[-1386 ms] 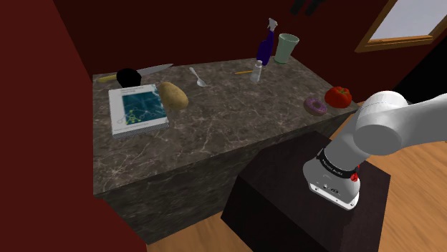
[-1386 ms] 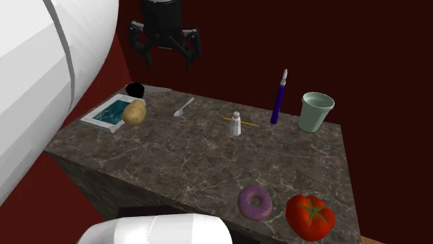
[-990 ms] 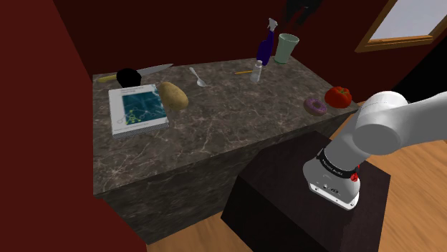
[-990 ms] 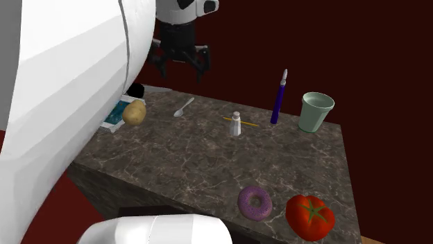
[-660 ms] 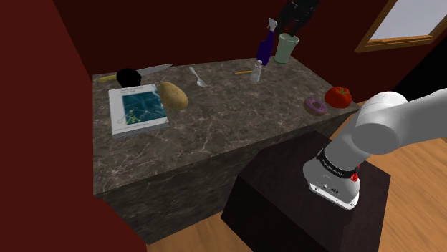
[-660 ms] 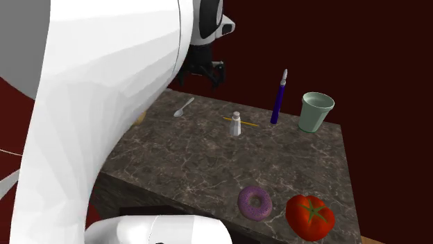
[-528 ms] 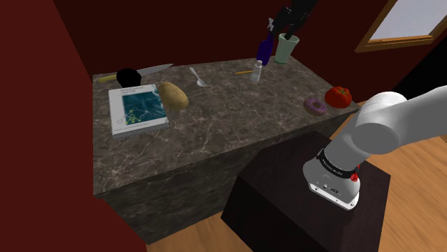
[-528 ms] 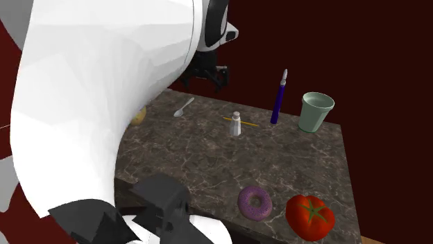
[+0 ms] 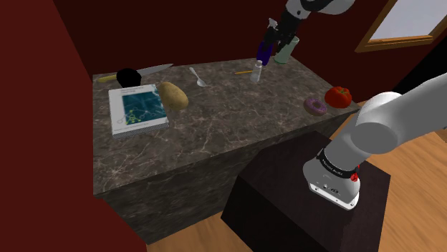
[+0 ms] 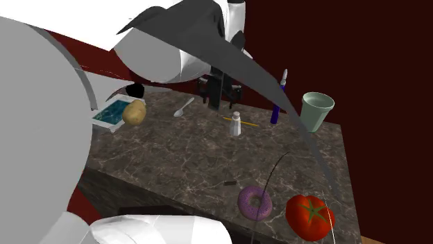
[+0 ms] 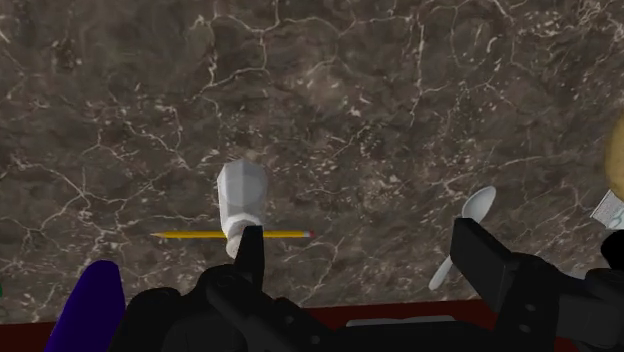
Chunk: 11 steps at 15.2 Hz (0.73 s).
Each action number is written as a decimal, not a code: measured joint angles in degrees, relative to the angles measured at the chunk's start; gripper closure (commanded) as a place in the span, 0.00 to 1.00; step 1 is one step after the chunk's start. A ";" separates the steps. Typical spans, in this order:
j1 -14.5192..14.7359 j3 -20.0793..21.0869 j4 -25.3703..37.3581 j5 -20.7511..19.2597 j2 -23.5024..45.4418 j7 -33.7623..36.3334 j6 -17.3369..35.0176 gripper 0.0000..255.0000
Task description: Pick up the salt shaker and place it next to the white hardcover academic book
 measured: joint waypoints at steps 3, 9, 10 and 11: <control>-0.02 -2.55 0.84 1.29 5.85 -2.39 4.96 0.00; 0.82 -7.00 3.63 7.25 18.15 -8.37 13.88 0.00; 0.89 -7.49 4.12 8.40 19.80 -9.41 14.87 0.00; 0.98 -7.64 4.53 9.04 20.75 -9.83 15.35 0.00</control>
